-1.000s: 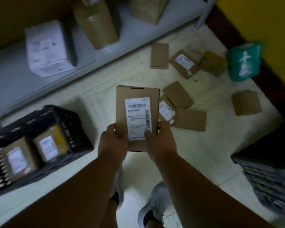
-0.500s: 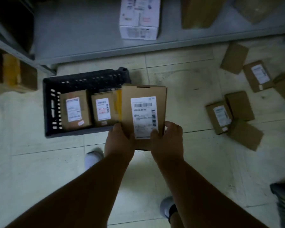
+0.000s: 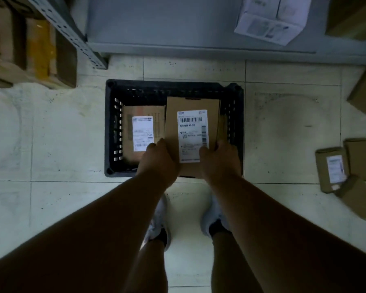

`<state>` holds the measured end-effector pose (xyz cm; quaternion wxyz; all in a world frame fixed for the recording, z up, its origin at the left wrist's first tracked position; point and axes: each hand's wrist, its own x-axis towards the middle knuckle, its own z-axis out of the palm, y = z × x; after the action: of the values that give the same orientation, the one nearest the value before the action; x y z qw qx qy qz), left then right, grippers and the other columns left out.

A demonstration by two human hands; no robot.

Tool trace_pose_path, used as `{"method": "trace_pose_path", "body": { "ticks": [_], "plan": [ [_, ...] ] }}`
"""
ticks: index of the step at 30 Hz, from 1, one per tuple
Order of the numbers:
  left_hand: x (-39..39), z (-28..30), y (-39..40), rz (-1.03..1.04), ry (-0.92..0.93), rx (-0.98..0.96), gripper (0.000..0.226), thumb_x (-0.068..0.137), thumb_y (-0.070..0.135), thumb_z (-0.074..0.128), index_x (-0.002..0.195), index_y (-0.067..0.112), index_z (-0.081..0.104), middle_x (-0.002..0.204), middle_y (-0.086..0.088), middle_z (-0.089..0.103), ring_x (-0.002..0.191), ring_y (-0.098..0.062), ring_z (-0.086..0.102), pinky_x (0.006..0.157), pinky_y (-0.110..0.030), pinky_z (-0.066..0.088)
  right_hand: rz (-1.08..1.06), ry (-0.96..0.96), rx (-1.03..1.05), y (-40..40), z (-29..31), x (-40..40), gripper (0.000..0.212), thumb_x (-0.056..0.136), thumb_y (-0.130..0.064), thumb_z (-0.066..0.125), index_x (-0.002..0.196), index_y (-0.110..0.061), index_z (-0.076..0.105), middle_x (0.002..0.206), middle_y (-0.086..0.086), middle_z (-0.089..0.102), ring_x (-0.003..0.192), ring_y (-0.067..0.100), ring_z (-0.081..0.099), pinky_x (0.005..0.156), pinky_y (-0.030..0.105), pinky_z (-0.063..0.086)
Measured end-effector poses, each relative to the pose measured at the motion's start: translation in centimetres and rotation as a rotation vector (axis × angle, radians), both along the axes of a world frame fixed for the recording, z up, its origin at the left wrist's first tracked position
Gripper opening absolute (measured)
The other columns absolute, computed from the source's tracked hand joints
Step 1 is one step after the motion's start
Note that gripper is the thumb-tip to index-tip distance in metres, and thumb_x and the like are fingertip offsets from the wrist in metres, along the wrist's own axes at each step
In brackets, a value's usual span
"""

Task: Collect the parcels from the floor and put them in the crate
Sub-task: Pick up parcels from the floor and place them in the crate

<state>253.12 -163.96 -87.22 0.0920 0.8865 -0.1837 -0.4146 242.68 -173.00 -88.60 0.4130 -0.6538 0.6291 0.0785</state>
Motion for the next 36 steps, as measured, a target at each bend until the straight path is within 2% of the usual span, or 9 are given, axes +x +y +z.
{"method": "trace_pose_path", "body": {
  "ticks": [4, 8, 12, 17, 20, 24, 29, 34, 36],
  "plan": [
    [1.5, -6.0, -0.9, 0.040, 0.101, 0.038, 0.034, 0.088, 0.027, 0.061, 0.118, 0.013, 0.051, 0.105, -0.007, 0.058, 0.085, -0.020, 0.060, 0.069, -0.031, 0.056, 0.108, 0.083, 0.016, -1.0, -6.1, 2.5, 0.049, 0.086, -0.036, 0.060, 0.131, -0.023, 0.050, 0.131, 0.007, 0.057, 0.113, 0.032, 0.060, 0.084, 0.044, 0.058],
    [2.5, -11.2, -1.9, 0.023, 0.095, 0.058, 0.031, 0.094, 0.026, 0.051, 0.120, 0.010, 0.053, 0.114, -0.014, 0.058, 0.095, -0.029, 0.060, 0.082, -0.037, 0.055, 0.127, 0.158, 0.042, -2.1, -12.4, 4.2, 0.044, 0.094, -0.034, 0.058, 0.133, -0.015, 0.052, 0.133, 0.009, 0.056, 0.112, 0.029, 0.061, 0.079, 0.030, 0.053],
    [3.2, -14.2, -2.2, 0.035, 0.057, 0.141, 0.034, 0.094, 0.026, 0.051, 0.124, 0.011, 0.055, 0.120, -0.014, 0.047, 0.108, -0.035, 0.052, 0.091, -0.037, 0.049, 0.196, 0.115, 0.055, -1.2, -16.1, 4.4, 0.050, 0.094, -0.031, 0.060, 0.138, -0.014, 0.048, 0.143, 0.007, 0.052, 0.125, 0.027, 0.055, 0.100, 0.033, 0.049],
    [3.2, -16.0, -2.8, 0.127, 0.108, 0.137, 0.040, 0.092, 0.020, 0.057, 0.127, 0.003, 0.050, 0.121, -0.014, 0.053, 0.101, -0.027, 0.055, 0.076, -0.030, 0.047, 0.264, 0.245, 0.074, -0.7, -18.4, 3.7, 0.054, 0.090, -0.031, 0.062, 0.138, -0.014, 0.044, 0.143, 0.009, 0.047, 0.128, 0.031, 0.051, 0.098, 0.040, 0.051],
    [2.8, -15.7, -2.9, 0.004, 0.023, 0.096, 0.045, 0.090, 0.021, 0.059, 0.131, 0.006, 0.047, 0.126, -0.016, 0.050, 0.109, -0.033, 0.056, 0.087, -0.037, 0.053, 0.358, 0.300, 0.011, -0.4, -18.8, 3.6, 0.067, 0.089, -0.036, 0.061, 0.146, -0.014, 0.035, 0.152, 0.012, 0.037, 0.141, 0.034, 0.035, 0.112, 0.050, 0.039],
    [1.7, -15.4, -2.1, -0.221, -0.020, 0.106, 0.050, 0.091, 0.026, 0.058, 0.137, 0.011, 0.044, 0.139, -0.017, 0.036, 0.116, -0.034, 0.053, 0.094, -0.042, 0.052, 0.559, 0.428, 0.021, -0.7, -17.5, 3.8, 0.063, 0.094, -0.040, 0.054, 0.147, -0.010, 0.036, 0.154, 0.015, 0.028, 0.143, 0.036, 0.026, 0.117, 0.045, 0.025],
    [0.9, -16.6, -2.4, -0.436, -0.137, 0.193, 0.044, 0.092, 0.035, 0.051, 0.133, 0.017, 0.049, 0.134, -0.014, 0.037, 0.118, -0.030, 0.044, 0.094, -0.040, 0.043, 0.746, 0.384, -0.020, -1.7, -17.3, 4.9, 0.043, 0.094, -0.038, 0.050, 0.128, -0.012, 0.053, 0.148, 0.015, 0.037, 0.137, 0.035, 0.037, 0.111, 0.048, 0.037],
    [2.3, -18.3, -3.5, -0.484, -0.152, -0.056, 0.048, 0.086, 0.031, 0.057, 0.133, 0.019, 0.049, 0.139, -0.007, 0.038, 0.127, -0.028, 0.038, 0.105, -0.043, 0.038, 0.943, 0.192, -0.321, -7.3, -18.4, 10.1, 0.049, 0.095, -0.030, 0.052, 0.143, -0.019, 0.044, 0.149, 0.008, 0.038, 0.136, 0.030, 0.036, 0.110, 0.047, 0.035],
    [2.6, -18.9, -3.8, -0.578, -0.173, -0.143, 0.052, 0.087, 0.033, 0.058, 0.137, 0.022, 0.047, 0.146, -0.005, 0.034, 0.134, -0.027, 0.031, 0.109, -0.045, 0.034, 0.996, 0.234, -0.265, -9.7, -19.4, 13.1, 0.042, 0.102, -0.036, 0.041, 0.140, -0.017, 0.047, 0.144, 0.009, 0.045, 0.130, 0.030, 0.042, 0.104, 0.043, 0.038]
  ]
}}
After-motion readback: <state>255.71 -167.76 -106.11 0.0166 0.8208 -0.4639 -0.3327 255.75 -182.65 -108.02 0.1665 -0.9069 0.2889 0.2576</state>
